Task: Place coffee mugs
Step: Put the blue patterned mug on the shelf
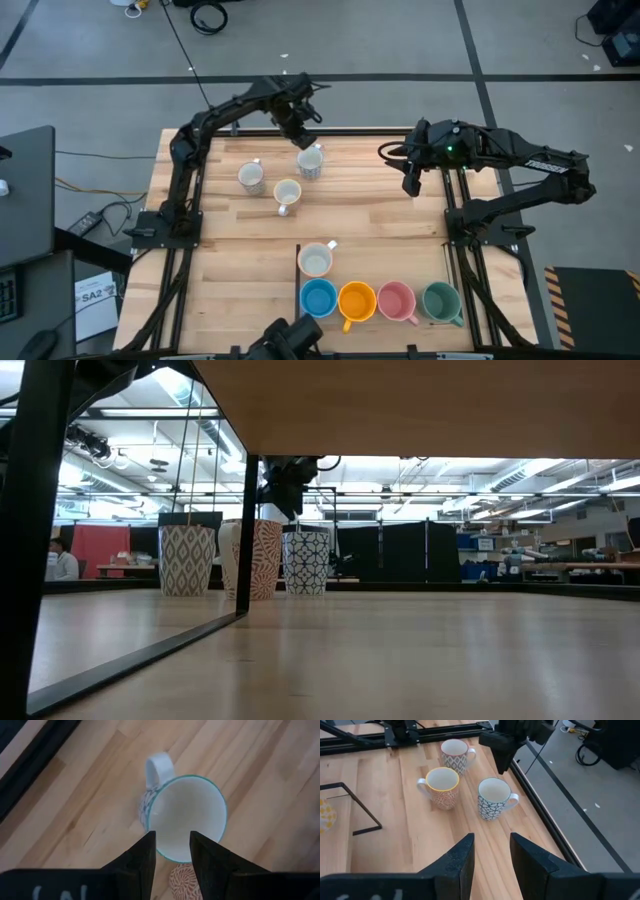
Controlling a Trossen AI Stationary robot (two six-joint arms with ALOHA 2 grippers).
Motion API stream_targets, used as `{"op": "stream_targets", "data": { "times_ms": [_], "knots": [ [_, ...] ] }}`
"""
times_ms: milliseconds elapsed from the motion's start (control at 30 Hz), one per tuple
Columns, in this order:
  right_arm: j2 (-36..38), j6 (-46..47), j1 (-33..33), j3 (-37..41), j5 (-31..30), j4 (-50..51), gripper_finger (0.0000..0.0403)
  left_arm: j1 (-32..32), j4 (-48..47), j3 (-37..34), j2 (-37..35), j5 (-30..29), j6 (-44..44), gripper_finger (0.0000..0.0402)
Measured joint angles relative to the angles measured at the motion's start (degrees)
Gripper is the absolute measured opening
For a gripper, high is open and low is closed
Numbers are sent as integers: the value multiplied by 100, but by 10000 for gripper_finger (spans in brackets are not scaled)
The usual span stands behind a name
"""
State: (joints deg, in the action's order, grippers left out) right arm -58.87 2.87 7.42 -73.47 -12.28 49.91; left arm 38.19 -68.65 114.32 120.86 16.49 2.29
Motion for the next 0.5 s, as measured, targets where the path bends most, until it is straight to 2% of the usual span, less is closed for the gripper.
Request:
{"op": "stream_targets", "data": {
  "times_ms": [233,500],
  "knots": [
    [0,-2,0,0,111,1,130,-127,23,-65,-2,-483,-9,126],
    [0,0,0,0,277,0,130,-225,132,-710,-1,-505,-1,126]
  ]
}}
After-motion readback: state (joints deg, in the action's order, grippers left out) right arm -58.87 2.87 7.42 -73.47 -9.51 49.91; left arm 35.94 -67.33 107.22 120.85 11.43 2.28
